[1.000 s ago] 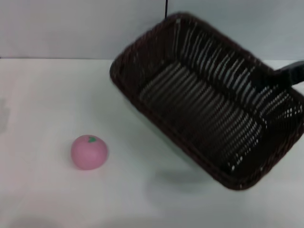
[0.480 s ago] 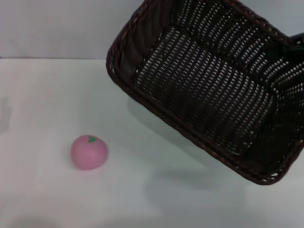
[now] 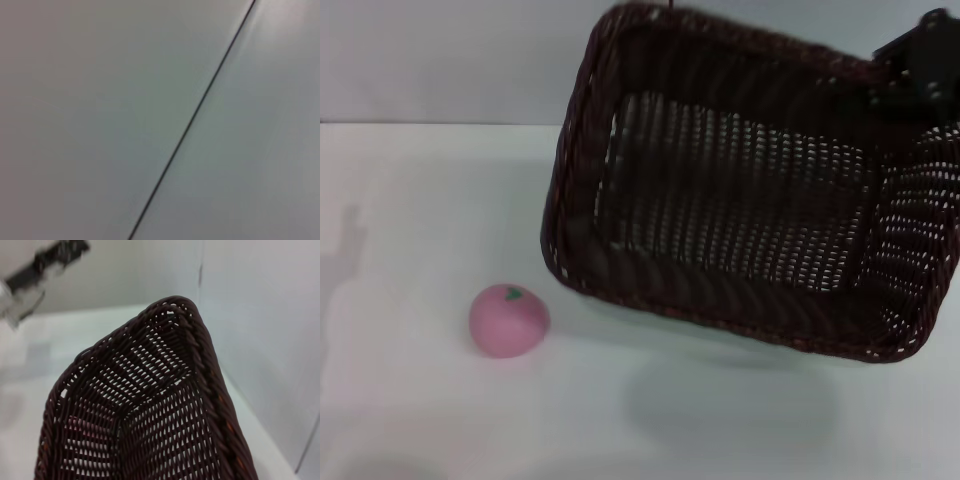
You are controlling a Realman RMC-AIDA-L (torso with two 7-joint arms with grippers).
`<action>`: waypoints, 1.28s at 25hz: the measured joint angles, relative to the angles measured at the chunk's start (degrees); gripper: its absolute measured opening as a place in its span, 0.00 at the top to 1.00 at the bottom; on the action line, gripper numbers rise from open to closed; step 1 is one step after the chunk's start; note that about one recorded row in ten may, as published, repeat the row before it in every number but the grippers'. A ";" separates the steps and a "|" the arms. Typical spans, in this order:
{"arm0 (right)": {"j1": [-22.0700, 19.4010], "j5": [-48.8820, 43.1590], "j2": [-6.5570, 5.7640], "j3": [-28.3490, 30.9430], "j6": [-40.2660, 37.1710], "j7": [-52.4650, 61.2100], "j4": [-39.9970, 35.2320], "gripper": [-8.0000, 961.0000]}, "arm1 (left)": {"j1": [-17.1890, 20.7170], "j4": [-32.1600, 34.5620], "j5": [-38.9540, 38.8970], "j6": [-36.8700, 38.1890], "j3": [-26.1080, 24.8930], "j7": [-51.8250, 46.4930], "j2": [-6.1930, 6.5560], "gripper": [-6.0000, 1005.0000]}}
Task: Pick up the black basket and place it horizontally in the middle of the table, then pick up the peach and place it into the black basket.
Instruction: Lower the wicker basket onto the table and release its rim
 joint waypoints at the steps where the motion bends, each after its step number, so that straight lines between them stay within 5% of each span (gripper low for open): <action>1: 1.18 -1.76 0.79 -2.03 1.05 -1.41 0.57 0.74 | 0.07 -0.01 0.01 0.46 0.85 0.14 0.03 0.22; 14: 7.09 -2.97 2.17 -6.88 4.81 -9.81 10.30 0.70 | 1.63 -0.01 -0.01 0.99 4.06 0.33 0.06 0.22; 32: 6.33 -3.64 4.02 -7.92 9.38 -11.22 10.19 0.64 | 2.08 -0.88 0.00 2.11 5.29 -0.11 0.00 0.22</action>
